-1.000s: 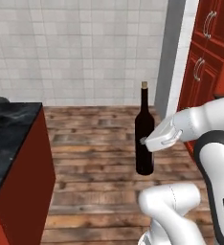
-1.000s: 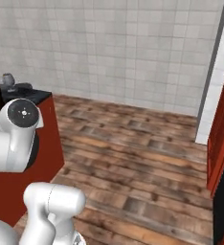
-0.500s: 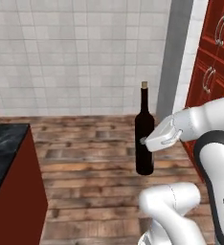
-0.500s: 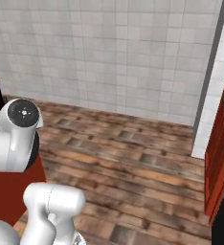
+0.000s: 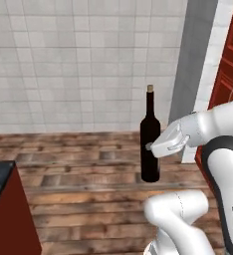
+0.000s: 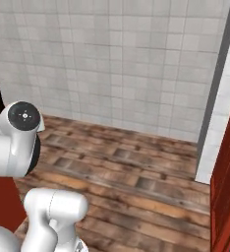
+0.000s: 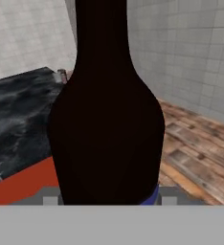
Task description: There is a wine glass and glass cup on the dining counter. Place the wine bottle next to the wine glass and the juice bottle next to the glass cup.
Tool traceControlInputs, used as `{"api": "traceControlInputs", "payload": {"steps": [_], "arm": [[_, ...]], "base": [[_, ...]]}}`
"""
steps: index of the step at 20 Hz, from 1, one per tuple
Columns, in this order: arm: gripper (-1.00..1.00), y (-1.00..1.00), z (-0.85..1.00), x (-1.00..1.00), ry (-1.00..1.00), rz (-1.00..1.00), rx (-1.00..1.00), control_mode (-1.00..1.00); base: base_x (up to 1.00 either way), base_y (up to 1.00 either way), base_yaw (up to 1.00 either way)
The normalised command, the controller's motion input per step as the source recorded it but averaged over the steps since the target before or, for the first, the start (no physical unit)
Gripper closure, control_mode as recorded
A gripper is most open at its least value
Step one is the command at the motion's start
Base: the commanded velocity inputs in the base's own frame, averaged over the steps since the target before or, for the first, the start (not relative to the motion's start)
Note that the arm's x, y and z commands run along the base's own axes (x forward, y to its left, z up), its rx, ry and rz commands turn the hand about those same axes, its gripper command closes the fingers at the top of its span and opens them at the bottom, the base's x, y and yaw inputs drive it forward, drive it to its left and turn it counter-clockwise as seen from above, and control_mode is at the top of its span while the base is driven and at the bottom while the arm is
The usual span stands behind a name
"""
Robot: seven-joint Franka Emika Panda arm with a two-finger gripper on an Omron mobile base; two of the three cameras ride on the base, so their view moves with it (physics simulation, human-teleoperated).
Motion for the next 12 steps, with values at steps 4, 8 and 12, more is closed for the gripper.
{"api": "traceControlInputs", "payload": {"steps": [4, 8, 12], "arm": [[1.0, 0.0, 0.0, 0.0, 0.0, 0.0, 0.0, 1.0], [1.0, 0.0, 0.0, 0.0, 0.0, 0.0, 0.0, 1.0], [1.0, 0.0, 0.0, 0.0, 0.0, 0.0, 0.0, 1.0]], "base": [[0.93, 0.01, 0.11], [0.87, 0.04, 0.2], [0.8, 0.04, 0.27]]}}
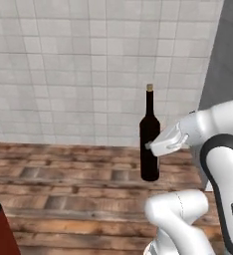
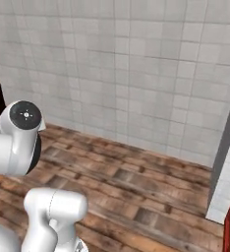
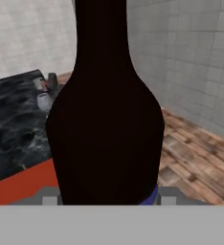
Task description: There is a wine glass and glass cup on the dining counter. Place the wine bottle next to the wine glass and the juice bottle next to the glass cup.
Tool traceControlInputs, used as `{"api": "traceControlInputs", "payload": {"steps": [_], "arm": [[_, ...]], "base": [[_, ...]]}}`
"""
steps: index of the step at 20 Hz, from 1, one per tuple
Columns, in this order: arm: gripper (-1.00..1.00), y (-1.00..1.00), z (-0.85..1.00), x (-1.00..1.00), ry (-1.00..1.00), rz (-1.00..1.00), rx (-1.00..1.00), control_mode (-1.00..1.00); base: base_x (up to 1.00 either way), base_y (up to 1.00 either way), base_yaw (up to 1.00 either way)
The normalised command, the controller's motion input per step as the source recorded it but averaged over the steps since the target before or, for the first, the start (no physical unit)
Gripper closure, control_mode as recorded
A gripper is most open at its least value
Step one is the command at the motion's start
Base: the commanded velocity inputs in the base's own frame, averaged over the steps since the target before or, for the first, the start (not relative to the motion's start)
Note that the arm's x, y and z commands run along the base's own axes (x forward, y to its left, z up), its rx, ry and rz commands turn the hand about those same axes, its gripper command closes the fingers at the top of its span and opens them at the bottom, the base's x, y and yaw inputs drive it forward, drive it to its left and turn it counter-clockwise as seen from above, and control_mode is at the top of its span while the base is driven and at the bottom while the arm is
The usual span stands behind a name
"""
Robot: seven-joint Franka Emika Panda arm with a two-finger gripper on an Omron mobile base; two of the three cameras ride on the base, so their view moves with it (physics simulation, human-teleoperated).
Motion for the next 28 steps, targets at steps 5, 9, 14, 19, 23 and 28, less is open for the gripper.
{"api": "traceControlInputs", "payload": {"steps": [5, 9, 14, 19, 23, 28], "arm": [[1.0, 0.0, 0.0, 0.0, 0.0, 0.0, 0.0, 1.0], [1.0, 0.0, 0.0, 0.0, 0.0, 0.0, 0.0, 1.0], [1.0, 0.0, 0.0, 0.0, 0.0, 0.0, 0.0, 1.0], [1.0, 0.0, 0.0, 0.0, 0.0, 0.0, 0.0, 1.0], [1.0, 0.0, 0.0, 0.0, 0.0, 0.0, 0.0, 1.0], [1.0, 0.0, 0.0, 0.0, 0.0, 0.0, 0.0, 1.0]], "base": [[0.6, 0.01, 0.46], [0.47, 0.0, 0.56], [0.32, 0.0, 0.66], [0.23, 0.0, 0.83], [0.32, 0.0, 0.85], [0.48, 0.0, 0.71]]}}
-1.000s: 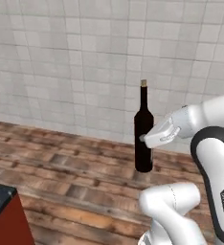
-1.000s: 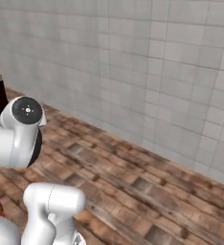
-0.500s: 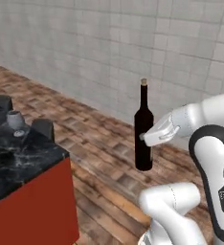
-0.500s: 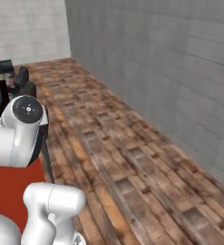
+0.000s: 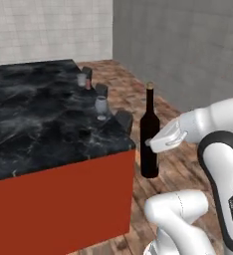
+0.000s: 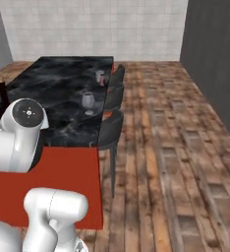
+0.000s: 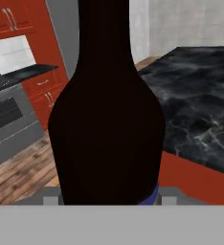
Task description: There is a wine glass and glass cup on the dining counter. Place the wine bottle next to the wine glass and the juice bottle next to the glass cup.
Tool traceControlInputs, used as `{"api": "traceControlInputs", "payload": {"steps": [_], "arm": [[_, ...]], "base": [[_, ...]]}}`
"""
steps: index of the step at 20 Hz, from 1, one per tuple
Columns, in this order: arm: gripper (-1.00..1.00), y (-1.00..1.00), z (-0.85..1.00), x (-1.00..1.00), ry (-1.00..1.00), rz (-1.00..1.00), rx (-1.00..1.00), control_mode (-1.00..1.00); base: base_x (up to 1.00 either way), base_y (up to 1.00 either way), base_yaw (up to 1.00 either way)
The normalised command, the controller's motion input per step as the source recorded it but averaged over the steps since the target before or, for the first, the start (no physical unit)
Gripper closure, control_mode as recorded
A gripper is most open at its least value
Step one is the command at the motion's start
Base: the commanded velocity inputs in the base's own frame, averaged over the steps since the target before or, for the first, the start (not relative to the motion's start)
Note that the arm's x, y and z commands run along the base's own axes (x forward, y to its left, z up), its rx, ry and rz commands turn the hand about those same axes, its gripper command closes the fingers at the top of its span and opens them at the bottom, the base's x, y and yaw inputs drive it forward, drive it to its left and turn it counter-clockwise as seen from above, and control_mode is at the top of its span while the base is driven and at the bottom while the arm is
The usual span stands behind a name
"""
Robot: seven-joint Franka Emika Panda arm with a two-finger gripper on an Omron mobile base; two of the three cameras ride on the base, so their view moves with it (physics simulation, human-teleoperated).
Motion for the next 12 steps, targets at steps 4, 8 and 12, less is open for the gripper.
{"api": "traceControlInputs", "payload": {"steps": [4, 8, 12], "arm": [[1.0, 0.0, 0.0, 0.0, 0.0, 0.0, 0.0, 1.0], [1.0, 0.0, 0.0, 0.0, 0.0, 0.0, 0.0, 1.0], [1.0, 0.0, 0.0, 0.0, 0.0, 0.0, 0.0, 1.0]], "base": [[0.63, -0.04, 0.53], [0.56, -0.28, 0.25], [0.53, -0.29, 0.14]]}}
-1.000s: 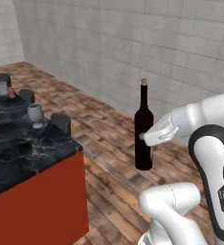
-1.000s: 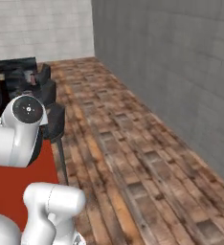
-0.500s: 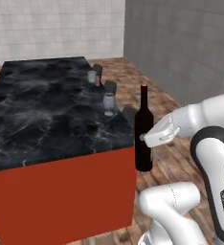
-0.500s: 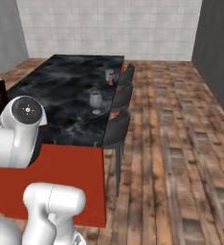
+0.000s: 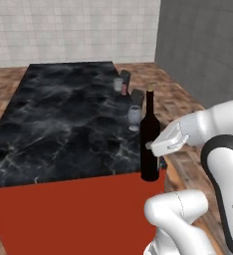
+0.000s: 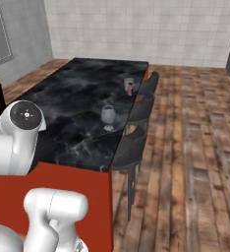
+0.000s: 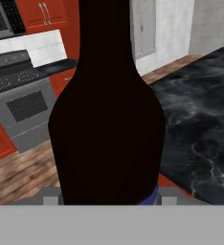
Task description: There is a wine glass and glass cup on the dining counter. Place the wine bottle next to the wine glass and the juice bottle next to the glass cup.
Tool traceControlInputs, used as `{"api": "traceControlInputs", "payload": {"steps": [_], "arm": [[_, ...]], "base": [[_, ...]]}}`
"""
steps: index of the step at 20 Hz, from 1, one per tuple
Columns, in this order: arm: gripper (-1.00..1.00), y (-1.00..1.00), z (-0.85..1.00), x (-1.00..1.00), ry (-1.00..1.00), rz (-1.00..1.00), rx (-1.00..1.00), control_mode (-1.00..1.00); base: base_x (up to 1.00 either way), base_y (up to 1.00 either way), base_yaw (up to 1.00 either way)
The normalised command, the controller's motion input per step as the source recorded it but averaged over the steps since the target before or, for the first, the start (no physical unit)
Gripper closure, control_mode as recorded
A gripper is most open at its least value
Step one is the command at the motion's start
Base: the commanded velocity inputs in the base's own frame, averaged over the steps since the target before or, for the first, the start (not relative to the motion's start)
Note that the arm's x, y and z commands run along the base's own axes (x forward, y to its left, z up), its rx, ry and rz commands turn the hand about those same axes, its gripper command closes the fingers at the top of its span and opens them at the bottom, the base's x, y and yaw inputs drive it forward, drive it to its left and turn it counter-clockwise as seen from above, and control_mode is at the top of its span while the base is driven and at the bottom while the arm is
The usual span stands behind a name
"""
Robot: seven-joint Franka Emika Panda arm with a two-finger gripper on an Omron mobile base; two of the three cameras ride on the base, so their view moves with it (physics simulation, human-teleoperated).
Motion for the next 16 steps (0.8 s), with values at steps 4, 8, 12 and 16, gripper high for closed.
{"api": "traceControlInputs", "payload": {"steps": [4, 8, 12, 16], "arm": [[1.0, 0.0, 0.0, 0.0, 0.0, 0.0, 0.0, 1.0], [1.0, 0.0, 0.0, 0.0, 0.0, 0.0, 0.0, 1.0], [1.0, 0.0, 0.0, 0.0, 0.0, 0.0, 0.0, 1.0], [1.0, 0.0, 0.0, 0.0, 0.0, 0.0, 0.0, 1.0]], "base": [[0.31, -0.26, 0.05], [0.4, -0.19, 0.0], [0.59, -0.13, 0.0], [0.52, -0.13, 0.0]]}}
